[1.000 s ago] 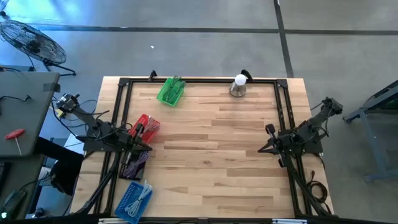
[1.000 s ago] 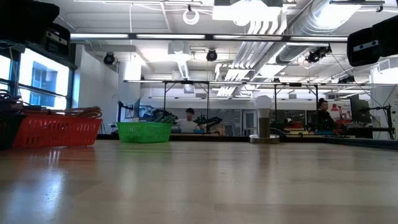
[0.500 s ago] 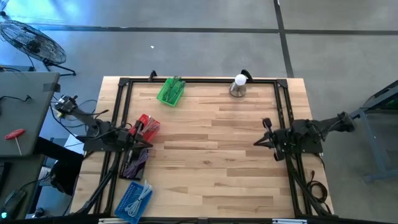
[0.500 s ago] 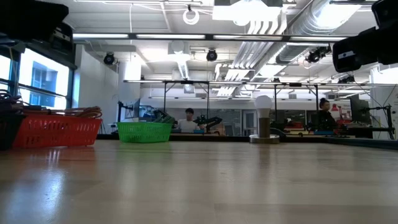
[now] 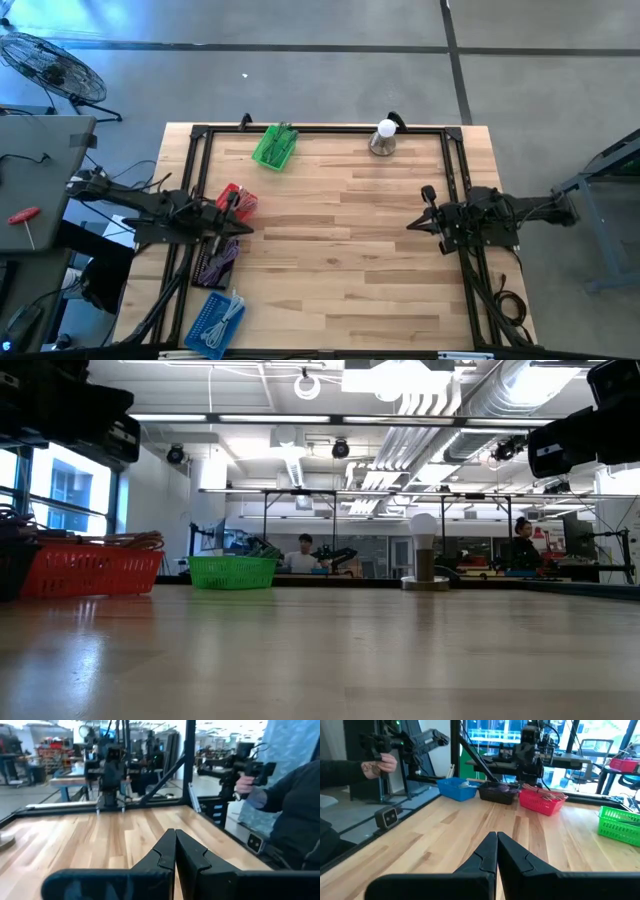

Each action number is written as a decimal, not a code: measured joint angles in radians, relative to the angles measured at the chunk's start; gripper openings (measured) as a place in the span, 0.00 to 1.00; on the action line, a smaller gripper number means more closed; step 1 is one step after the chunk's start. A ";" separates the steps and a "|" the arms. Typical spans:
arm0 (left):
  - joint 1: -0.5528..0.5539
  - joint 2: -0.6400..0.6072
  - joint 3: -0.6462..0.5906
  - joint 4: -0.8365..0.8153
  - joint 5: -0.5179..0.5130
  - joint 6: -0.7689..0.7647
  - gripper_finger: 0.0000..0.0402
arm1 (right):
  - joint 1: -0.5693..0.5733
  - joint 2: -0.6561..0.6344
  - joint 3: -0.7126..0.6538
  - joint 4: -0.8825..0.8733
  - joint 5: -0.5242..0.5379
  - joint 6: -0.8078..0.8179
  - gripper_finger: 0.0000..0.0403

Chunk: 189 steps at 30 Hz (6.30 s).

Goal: Pick & Place USB Port
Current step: Return to Home Position

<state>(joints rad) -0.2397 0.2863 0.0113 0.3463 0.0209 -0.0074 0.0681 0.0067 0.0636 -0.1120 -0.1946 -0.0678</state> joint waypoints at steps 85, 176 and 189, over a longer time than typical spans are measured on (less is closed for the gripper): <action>0.017 -0.212 0.018 -0.380 -0.008 -0.075 0.00 | -0.229 0.129 -0.055 0.179 -0.075 -0.065 0.00; 0.017 -0.212 0.018 -0.318 -0.371 -0.076 0.00 | -0.230 0.000 -0.050 0.150 0.161 -0.019 0.01; 0.017 -0.212 0.018 -0.318 -0.370 -0.076 0.00 | -0.230 0.000 -0.049 0.150 0.161 -0.019 0.01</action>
<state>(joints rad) -0.2226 0.0742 0.0288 0.0284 -0.3492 -0.0834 -0.1616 0.0063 0.0143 0.0383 -0.0334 -0.0864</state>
